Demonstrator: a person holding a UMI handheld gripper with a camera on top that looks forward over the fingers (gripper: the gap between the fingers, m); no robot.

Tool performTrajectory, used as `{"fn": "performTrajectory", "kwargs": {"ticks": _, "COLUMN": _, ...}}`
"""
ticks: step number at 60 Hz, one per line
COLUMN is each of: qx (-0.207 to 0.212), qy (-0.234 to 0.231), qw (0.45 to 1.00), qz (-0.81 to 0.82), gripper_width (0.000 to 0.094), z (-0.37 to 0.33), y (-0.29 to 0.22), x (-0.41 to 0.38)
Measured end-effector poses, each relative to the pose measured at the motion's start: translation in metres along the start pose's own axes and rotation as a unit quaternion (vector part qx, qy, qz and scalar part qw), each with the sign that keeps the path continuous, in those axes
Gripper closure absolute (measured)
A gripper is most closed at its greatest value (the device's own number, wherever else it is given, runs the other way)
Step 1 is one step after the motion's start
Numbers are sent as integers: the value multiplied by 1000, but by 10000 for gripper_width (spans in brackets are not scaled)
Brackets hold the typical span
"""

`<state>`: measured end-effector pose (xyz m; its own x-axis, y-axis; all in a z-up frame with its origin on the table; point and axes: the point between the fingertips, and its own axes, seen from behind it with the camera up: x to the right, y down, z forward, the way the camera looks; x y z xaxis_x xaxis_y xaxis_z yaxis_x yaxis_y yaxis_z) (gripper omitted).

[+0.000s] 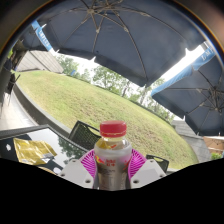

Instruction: Pour water

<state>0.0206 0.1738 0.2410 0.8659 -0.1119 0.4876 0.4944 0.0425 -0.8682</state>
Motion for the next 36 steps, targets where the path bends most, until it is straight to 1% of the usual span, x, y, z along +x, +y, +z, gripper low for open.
{"fn": "performTrajectory", "kwargs": {"ticks": 3, "qx": -35, "qy": -24, "qw": 989, "qz": 142, "gripper_width": 577, "z": -4, "y": 30, "x": -10}}
{"fn": "performTrajectory", "kwargs": {"ticks": 5, "qx": -52, "qy": -40, "qw": 975, "qz": 210, "gripper_width": 578, "z": -2, "y": 35, "x": -21}}
{"fn": "performTrajectory", "kwargs": {"ticks": 8, "qx": -69, "qy": -65, "qw": 961, "qz": 260, "gripper_width": 577, "z": -22, "y": 57, "x": -45}}
{"fn": "performTrajectory", "kwargs": {"ticks": 9, "qx": -75, "qy": -71, "qw": 958, "qz": 269, "gripper_width": 576, "z": -8, "y": 62, "x": -40}}
{"fn": "performTrajectory", "kwargs": {"ticks": 13, "qx": -67, "qy": -84, "qw": 964, "qz": 243, "gripper_width": 578, "z": -20, "y": 79, "x": -51}}
{"fn": "performTrajectory", "kwargs": {"ticks": 14, "qx": -75, "qy": -91, "qw": 960, "qz": 253, "gripper_width": 578, "z": -17, "y": 68, "x": -60}}
{"fn": "performTrajectory", "kwargs": {"ticks": 15, "qx": -76, "qy": -94, "qw": 962, "qz": 247, "gripper_width": 578, "z": -15, "y": 88, "x": -61}}
{"fn": "performTrajectory", "kwargs": {"ticks": 18, "qx": -88, "qy": -101, "qw": 960, "qz": 245, "gripper_width": 577, "z": -20, "y": 103, "x": -67}}
{"fn": "performTrajectory", "kwargs": {"ticks": 19, "qx": -91, "qy": -103, "qw": 960, "qz": 246, "gripper_width": 576, "z": -23, "y": 101, "x": -70}}
{"fn": "performTrajectory", "kwargs": {"ticks": 22, "qx": -98, "qy": -111, "qw": 959, "qz": 240, "gripper_width": 570, "z": -25, "y": 123, "x": -75}}
{"fn": "performTrajectory", "kwargs": {"ticks": 23, "qx": -78, "qy": -109, "qw": 961, "qz": 242, "gripper_width": 573, "z": -24, "y": 118, "x": -72}}
{"fn": "performTrajectory", "kwargs": {"ticks": 27, "qx": -78, "qy": -109, "qw": 960, "qz": 246, "gripper_width": 572, "z": -26, "y": 117, "x": -72}}
{"fn": "performTrajectory", "kwargs": {"ticks": 32, "qx": -80, "qy": -109, "qw": 958, "qz": 254, "gripper_width": 548, "z": -28, "y": 117, "x": -70}}
{"fn": "performTrajectory", "kwargs": {"ticks": 36, "qx": -82, "qy": -109, "qw": 958, "qz": 254, "gripper_width": 486, "z": -29, "y": 117, "x": -68}}
